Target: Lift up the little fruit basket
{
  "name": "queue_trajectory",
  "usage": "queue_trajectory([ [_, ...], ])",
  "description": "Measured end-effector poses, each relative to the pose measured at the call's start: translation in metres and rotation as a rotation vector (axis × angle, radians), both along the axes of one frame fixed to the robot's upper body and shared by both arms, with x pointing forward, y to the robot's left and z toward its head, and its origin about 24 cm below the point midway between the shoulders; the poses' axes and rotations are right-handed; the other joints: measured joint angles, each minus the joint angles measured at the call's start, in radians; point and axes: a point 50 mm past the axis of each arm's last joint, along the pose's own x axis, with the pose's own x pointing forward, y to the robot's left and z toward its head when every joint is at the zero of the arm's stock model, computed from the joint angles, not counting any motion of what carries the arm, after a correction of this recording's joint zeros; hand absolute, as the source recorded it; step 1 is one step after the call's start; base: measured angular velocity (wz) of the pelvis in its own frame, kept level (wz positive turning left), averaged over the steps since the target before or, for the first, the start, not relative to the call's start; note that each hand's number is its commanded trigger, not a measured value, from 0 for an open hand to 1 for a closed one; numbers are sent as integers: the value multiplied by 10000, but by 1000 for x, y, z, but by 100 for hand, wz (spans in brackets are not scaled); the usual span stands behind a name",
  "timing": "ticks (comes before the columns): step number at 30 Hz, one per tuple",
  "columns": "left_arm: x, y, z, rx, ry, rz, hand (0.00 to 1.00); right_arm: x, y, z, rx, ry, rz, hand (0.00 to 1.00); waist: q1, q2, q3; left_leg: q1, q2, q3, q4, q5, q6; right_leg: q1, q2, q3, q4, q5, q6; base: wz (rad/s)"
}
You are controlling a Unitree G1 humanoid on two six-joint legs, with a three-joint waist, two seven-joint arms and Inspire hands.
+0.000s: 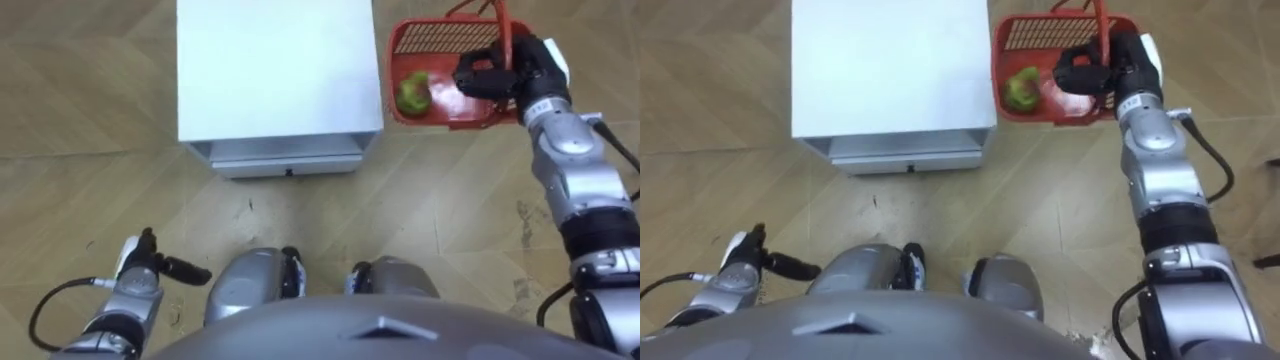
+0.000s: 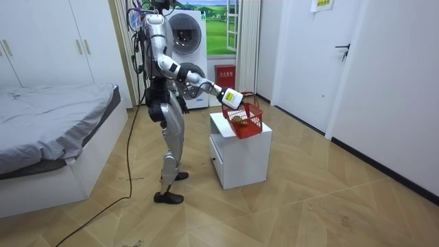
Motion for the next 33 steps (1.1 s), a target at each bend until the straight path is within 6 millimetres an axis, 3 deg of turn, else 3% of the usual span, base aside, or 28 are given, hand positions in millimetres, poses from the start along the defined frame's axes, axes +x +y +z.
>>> queue_trajectory([
  [2,-9,1,-2,-28,179,239,0,1,4,7,92,-335,168,100,44,-9,-1,599,121,-162,-666,163,-197,724,263,-177,-861,225,-133,12],
  [5,-17,0,-4,-118,327,440,0,0,7,12,132,-616,311,100,25,-29,0,1155,138,-253,-1047,238,-290,1406,369,-390,-1378,260,-163,14],
  [16,-30,0,-5,-235,402,878,0,-1,15,8,210,-545,532,100,115,-160,-10,1652,99,-584,-1297,244,-301,2140,517,-384,-2049,308,-200,3],
  [22,-39,5,-5,-308,617,1100,0,2,29,20,370,-972,1450,100,294,-246,-24,1770,91,-500,-1138,241,-304,2501,511,-351,-2350,385,-190,3],
  [24,-43,5,-6,-314,762,1049,0,2,36,21,372,-1015,1830,100,295,-271,5,1481,74,-399,-479,191,-361,2699,480,-179,-2426,485,-225,21],
  [25,-45,4,-6,-408,860,989,0,2,38,21,393,-1035,1937,100,255,-286,46,1051,-71,-335,-349,-46,-535,2845,407,453,-2516,492,-223,51],
  [26,-42,-1,-7,-493,880,705,0,2,34,23,262,-1055,1894,100,207,-102,-19,738,25,-288,-1287,694,-435,2790,503,490,-2458,437,-130,43],
  [27,-41,0,-7,-436,897,594,0,1,34,21,304,-963,1841,100,301,-209,9,742,33,-24,-1251,814,-283,2757,419,483,-2383,344,5,8],
  [29,-47,1,-8,-395,1164,500,0,1,43,18,386,-830,2181,100,673,-255,3,985,-76,301,-1365,854,-221,2723,239,99,-2328,319,91,-27],
  [31,-49,1,-9,-442,1407,503,0,2,47,19,282,-920,2326,100,823,-217,30,1003,-145,329,-1278,784,-126,2723,133,-175,-2297,307,160,-19],
  [33,-52,0,-11,-571,1715,529,0,2,52,18,347,-895,2444,100,873,-139,83,1018,-211,353,-1194,686,-35,2686,50,-186,-2092,244,270,-5],
])
